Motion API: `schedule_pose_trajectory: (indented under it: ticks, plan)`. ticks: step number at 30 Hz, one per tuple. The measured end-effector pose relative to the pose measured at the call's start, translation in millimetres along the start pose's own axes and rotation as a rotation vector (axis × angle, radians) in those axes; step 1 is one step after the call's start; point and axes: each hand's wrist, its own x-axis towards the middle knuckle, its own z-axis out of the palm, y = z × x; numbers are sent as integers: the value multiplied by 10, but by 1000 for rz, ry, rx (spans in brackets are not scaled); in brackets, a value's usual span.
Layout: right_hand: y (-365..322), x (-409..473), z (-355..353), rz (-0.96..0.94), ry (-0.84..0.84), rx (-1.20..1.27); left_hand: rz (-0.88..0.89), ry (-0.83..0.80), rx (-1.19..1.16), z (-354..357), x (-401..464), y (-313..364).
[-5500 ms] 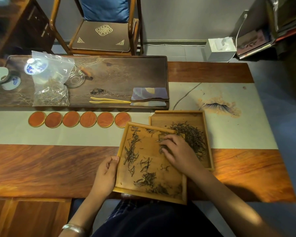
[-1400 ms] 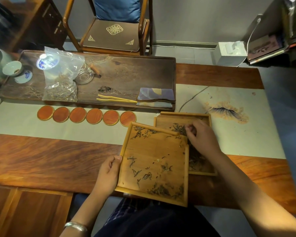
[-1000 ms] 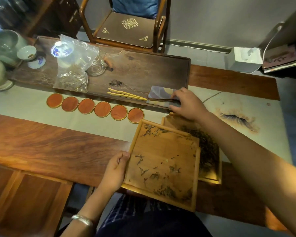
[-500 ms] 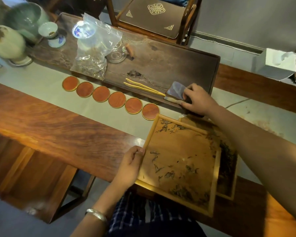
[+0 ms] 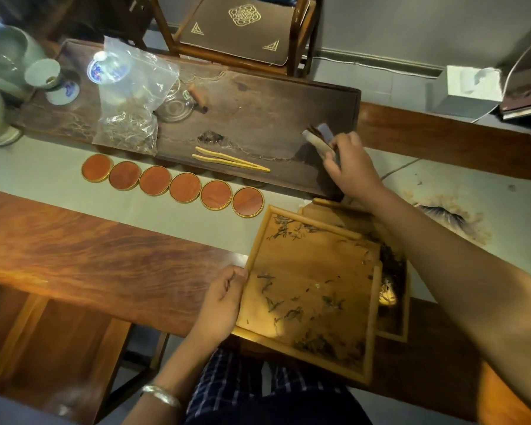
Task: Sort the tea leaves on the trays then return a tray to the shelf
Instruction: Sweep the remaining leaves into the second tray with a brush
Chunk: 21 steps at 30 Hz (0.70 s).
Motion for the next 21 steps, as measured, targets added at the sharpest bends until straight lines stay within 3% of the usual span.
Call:
schedule_pose_trajectory:
  ticks: [5,11,21]
  plan:
    - [-260,-534,-246,145,141,252,47,-2,5,40,-1,34]
    - [-787,-1422,-153,228,146,473,76,-16,9,106,-18,144]
    - [-1159,-1709,115,202,129,27,143,-21,2,164,-111,164]
